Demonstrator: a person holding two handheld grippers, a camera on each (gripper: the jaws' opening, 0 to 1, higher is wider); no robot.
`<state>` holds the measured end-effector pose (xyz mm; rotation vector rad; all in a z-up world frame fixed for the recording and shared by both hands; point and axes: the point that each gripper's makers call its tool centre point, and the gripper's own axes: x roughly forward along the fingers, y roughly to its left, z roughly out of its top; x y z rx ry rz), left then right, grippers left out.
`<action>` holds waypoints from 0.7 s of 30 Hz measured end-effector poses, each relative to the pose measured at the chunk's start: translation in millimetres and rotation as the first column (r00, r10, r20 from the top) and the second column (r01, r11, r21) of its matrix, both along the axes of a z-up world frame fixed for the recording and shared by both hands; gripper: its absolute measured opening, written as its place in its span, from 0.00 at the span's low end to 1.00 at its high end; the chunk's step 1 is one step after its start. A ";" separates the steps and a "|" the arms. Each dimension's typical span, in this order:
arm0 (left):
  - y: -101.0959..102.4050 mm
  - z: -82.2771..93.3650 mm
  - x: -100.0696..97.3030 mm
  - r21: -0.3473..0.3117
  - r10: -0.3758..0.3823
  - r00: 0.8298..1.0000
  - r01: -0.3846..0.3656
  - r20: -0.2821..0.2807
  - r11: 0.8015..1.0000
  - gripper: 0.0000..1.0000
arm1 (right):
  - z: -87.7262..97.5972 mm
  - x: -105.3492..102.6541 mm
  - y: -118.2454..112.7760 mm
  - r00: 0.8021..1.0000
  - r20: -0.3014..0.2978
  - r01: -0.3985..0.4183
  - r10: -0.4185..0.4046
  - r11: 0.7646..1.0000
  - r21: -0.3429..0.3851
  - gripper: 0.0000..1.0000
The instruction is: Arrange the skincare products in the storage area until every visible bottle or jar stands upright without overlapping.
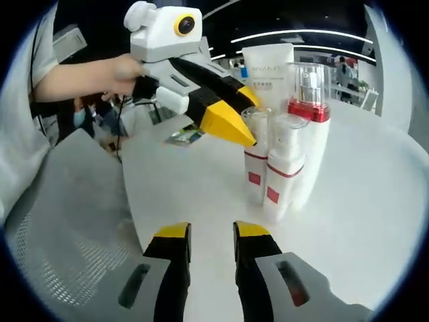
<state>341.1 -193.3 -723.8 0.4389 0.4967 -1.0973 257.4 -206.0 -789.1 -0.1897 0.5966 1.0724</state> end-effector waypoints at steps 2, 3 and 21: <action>0.5 0.0 -0.3 -0.006 0.000 1.000 0.000 -0.006 1.000 0.21 | 0.0 -0.2 -0.1 1.000 -0.003 0.001 -0.001 1.000 0.002 0.25; 0.6 -0.1 -0.2 -0.006 -0.001 1.000 0.001 -0.006 1.000 0.21 | -0.1 -0.1 -0.2 1.000 -0.004 0.001 -0.001 1.000 0.003 0.25; 8.1 9.2 -2.7 -0.011 0.021 1.000 -0.021 0.016 1.000 0.24 | 11.1 -1.2 -0.3 1.000 0.003 0.015 -0.015 1.000 0.007 0.26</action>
